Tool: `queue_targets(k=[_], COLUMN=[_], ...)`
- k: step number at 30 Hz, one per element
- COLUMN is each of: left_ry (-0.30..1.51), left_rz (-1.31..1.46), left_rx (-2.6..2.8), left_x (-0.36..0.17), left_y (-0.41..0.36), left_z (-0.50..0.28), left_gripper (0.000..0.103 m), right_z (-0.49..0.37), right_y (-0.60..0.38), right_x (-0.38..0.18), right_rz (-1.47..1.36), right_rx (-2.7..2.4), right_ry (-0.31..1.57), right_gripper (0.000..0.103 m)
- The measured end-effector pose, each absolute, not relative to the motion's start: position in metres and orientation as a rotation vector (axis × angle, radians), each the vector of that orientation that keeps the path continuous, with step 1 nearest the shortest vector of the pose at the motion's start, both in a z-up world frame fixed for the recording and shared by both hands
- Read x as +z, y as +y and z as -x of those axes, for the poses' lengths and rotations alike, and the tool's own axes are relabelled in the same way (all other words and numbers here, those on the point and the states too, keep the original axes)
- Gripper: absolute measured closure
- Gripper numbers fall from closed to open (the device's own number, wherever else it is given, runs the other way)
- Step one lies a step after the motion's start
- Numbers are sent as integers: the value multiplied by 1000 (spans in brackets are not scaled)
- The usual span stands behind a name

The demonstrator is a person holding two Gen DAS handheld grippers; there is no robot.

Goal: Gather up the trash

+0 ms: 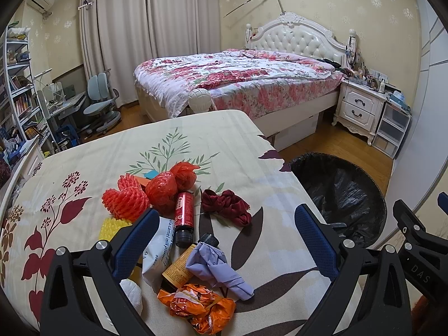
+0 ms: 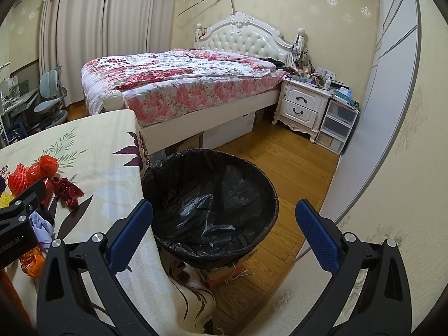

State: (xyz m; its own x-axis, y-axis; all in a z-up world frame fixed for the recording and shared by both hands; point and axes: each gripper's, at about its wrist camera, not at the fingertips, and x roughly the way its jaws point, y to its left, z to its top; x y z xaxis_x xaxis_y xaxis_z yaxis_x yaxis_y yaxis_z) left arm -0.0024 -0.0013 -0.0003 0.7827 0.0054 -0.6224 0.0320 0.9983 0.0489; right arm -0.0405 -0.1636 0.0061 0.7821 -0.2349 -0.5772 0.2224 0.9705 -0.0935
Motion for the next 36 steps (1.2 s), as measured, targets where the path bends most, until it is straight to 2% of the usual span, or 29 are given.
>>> queue_targets(k=[33, 36], left_ry=[688, 696], left_rz=[-66, -71], left_rx=[-20, -16], left_x=[-6, -4], left_y=[3, 13], left_z=[10, 16], left_gripper=[6, 6], right_z=[45, 48], right_y=[-164, -158], right_x=[8, -6], right_rz=[16, 22], right_rx=[-226, -212], right_ry=[642, 643], right_gripper=[3, 4])
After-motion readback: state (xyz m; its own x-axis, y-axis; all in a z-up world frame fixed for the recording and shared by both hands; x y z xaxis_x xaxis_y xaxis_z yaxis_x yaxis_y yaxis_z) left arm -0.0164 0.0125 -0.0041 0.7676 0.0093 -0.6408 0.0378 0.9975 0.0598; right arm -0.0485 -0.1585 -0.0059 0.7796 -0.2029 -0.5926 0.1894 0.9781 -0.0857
